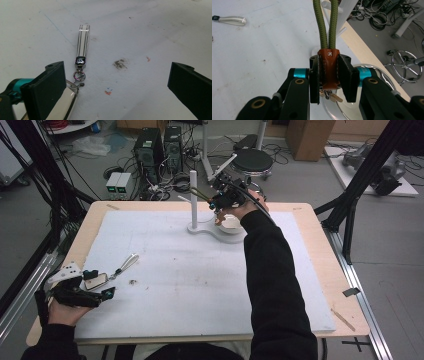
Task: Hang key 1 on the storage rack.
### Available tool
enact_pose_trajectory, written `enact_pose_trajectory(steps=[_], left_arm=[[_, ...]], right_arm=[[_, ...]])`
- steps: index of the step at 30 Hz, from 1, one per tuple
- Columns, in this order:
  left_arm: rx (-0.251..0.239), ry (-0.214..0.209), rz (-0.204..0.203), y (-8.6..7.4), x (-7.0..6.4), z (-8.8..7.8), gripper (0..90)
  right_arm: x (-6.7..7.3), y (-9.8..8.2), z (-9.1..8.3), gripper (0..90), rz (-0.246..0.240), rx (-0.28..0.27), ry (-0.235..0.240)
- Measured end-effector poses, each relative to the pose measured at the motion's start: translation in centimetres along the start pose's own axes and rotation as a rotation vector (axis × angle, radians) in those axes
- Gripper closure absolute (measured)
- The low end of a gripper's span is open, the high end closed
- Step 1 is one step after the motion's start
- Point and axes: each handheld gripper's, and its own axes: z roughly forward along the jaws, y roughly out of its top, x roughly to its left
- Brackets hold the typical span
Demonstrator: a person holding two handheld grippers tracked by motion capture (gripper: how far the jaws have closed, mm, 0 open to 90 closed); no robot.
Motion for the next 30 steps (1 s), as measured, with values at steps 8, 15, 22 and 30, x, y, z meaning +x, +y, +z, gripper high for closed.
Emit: enact_pose_trajectory(steps=[8, 15, 22, 30], left_arm=[[-0.001, -0.002, 0.002, 0.0, 0.0, 0.0, 2.3], [0.001, 0.000, 0.002, 0.0, 0.0, 0.0, 2.3], [0.009, -0.001, 0.001, -0.1, 0.0, 0.0, 2.3], [0.005, 0.009, -0.004, -0.3, 0.1, -0.2, 2.3]], right_arm=[[0.5, 0.3, 1.4, 71.5, -0.012, 0.035, -0.055], [0.5, 0.3, 2.7, 70.8, 0.012, 0.043, -0.074], [0.4, 0.6, 4.0, 70.3, 0.064, 0.055, -0.057], [0.6, 0.6, 6.2, 59.5, 0.095, 0.081, -0.064]])
